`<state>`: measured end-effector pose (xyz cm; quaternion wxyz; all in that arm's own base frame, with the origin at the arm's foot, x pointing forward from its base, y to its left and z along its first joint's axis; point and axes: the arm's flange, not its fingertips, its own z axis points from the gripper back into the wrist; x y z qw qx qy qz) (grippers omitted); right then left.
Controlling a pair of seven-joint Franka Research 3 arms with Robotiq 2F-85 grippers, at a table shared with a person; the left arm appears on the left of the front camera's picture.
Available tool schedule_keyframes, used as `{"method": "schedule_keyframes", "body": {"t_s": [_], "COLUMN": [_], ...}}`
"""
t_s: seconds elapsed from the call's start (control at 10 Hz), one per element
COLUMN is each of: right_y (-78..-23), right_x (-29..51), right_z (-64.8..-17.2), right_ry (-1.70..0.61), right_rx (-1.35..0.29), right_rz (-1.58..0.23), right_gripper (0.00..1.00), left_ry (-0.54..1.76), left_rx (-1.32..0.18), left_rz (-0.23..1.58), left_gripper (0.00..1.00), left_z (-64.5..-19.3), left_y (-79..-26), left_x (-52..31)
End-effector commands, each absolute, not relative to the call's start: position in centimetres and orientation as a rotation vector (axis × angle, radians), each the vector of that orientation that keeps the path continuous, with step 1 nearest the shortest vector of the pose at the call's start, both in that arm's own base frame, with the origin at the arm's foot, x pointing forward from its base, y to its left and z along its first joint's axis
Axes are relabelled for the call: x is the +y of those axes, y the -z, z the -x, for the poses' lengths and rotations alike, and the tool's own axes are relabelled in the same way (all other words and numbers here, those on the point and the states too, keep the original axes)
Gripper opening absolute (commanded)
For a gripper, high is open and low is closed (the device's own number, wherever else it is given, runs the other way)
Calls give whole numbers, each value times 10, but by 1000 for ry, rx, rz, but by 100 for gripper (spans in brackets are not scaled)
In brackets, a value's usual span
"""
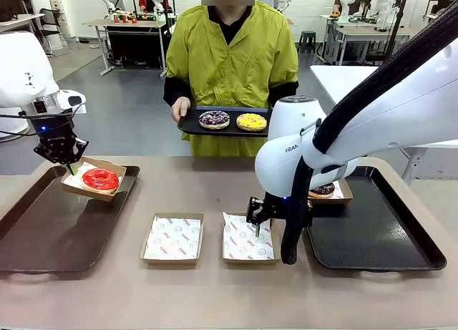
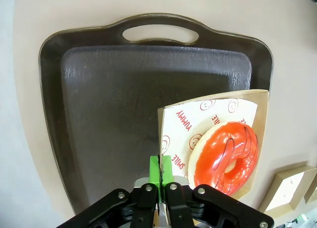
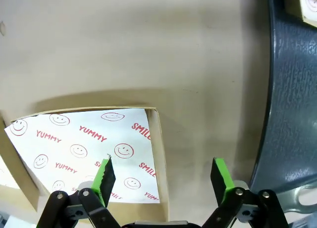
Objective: Individually package the donuts and arrange them on the tray.
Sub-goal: Place the picked Paper togo box on the Handle tray while simultaneously picking up another Paper togo box from the table with the other hand.
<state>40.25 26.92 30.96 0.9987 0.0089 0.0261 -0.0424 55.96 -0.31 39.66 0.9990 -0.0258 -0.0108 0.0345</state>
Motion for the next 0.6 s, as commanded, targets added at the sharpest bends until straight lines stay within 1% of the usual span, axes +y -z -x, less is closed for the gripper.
{"method": "schedule_keyframes", "body": {"t_s": [0.0,0.5], "right_y": [-303,-302], "right_x": [277,279], "right_z": [-410,-408], "right_ry": [106,103], "right_rx": [46,48], "right_rz": [7,15], "right_gripper": [100,100], "left_ry": [-73,-68], "left_rx": [-11,-27], "left_rz": [91,95], "left_gripper": [1,1], "left_z": [-571,-587], "left_y": [-396,-379], "left_x": [-2,3]}}
